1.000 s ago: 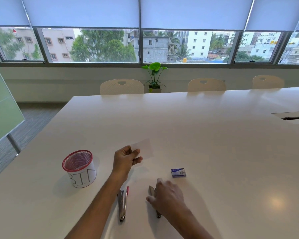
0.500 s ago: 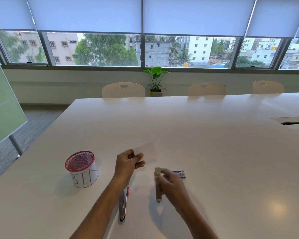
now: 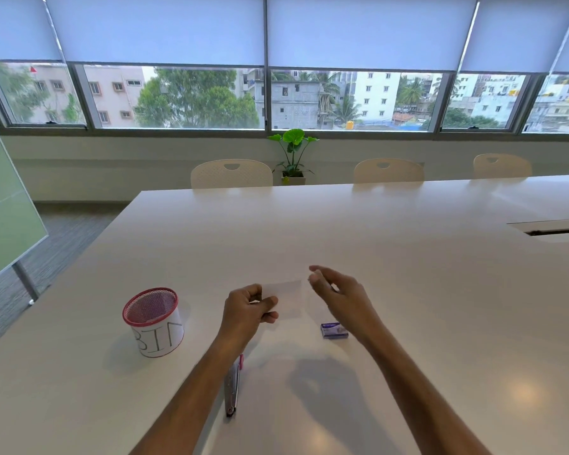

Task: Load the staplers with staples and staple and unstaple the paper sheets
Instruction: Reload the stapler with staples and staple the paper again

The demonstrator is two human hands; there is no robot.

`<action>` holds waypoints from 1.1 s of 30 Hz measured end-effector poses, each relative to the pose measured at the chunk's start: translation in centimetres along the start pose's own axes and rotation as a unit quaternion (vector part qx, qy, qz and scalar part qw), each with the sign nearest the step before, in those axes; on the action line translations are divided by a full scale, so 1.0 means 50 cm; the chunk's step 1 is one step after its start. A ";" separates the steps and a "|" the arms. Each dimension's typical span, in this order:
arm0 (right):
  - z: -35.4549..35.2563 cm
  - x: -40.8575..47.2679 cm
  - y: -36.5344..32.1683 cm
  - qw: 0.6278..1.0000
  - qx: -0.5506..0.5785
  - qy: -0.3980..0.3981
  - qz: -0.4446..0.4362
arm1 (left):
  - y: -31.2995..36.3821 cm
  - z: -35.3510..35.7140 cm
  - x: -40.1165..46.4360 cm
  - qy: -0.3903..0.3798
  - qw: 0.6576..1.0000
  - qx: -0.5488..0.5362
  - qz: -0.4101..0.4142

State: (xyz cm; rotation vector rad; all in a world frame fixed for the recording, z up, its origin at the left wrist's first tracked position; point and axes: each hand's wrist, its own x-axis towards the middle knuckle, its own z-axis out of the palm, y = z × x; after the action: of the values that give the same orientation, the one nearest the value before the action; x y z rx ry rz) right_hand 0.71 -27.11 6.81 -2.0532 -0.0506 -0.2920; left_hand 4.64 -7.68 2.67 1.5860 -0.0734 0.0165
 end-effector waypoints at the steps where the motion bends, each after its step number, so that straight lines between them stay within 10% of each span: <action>1: -0.007 0.015 -0.010 0.994 -0.101 0.009 -0.041 | 0.002 0.003 0.000 0.002 1.000 0.021 0.007; 8: -0.038 0.116 -0.099 0.866 -0.419 -0.127 -0.243 | 0.029 0.016 0.019 0.013 0.993 0.106 0.041; 17: 0.005 0.171 -0.176 0.687 -0.635 -0.222 -0.276 | 0.067 0.021 0.052 0.043 0.983 0.163 0.074; 33: 0.056 0.199 -0.210 0.684 -0.637 -0.247 -0.257 | 0.086 0.042 0.058 0.096 0.971 0.204 0.078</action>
State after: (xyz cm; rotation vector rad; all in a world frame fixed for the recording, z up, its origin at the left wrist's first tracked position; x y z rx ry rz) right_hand 9.20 -20.46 16.86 -3.4533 -1.0447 -0.0617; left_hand 7.20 -9.94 7.10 1.9780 -0.0438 0.3257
